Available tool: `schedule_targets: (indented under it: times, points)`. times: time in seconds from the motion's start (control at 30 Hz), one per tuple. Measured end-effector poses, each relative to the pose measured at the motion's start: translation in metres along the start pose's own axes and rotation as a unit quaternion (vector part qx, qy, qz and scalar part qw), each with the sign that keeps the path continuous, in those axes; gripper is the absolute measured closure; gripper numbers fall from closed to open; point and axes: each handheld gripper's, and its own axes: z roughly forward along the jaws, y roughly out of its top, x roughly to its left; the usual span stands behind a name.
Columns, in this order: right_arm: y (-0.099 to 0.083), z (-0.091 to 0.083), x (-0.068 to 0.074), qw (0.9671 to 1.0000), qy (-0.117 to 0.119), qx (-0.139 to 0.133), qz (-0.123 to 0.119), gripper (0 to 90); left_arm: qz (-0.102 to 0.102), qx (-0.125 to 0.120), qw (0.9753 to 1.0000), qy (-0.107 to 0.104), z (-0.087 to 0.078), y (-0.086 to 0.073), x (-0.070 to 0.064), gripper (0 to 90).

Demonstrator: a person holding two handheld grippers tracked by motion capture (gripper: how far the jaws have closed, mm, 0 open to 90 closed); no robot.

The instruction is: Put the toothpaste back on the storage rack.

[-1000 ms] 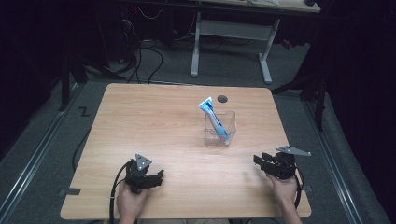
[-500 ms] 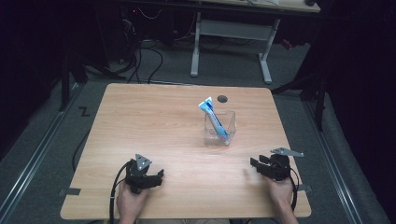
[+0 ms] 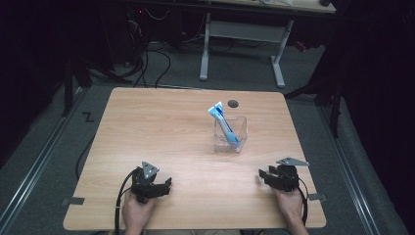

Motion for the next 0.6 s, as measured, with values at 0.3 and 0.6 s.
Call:
schedule_targets:
  times: [0.3,0.6]
  points:
    - [-0.0019,0.0032,0.0029,0.9998,-0.011,-0.004,-0.013,48.7,0.0,0.0,1.0,-0.001,-0.0001,0.0,0.0001,16.6]
    - [-0.0044,0.0063,0.0098,0.9987,-0.028,-0.014,-0.041,46.6,0.0,0.0,1.0,0.0,-0.0001,0.0,0.0001,16.6]
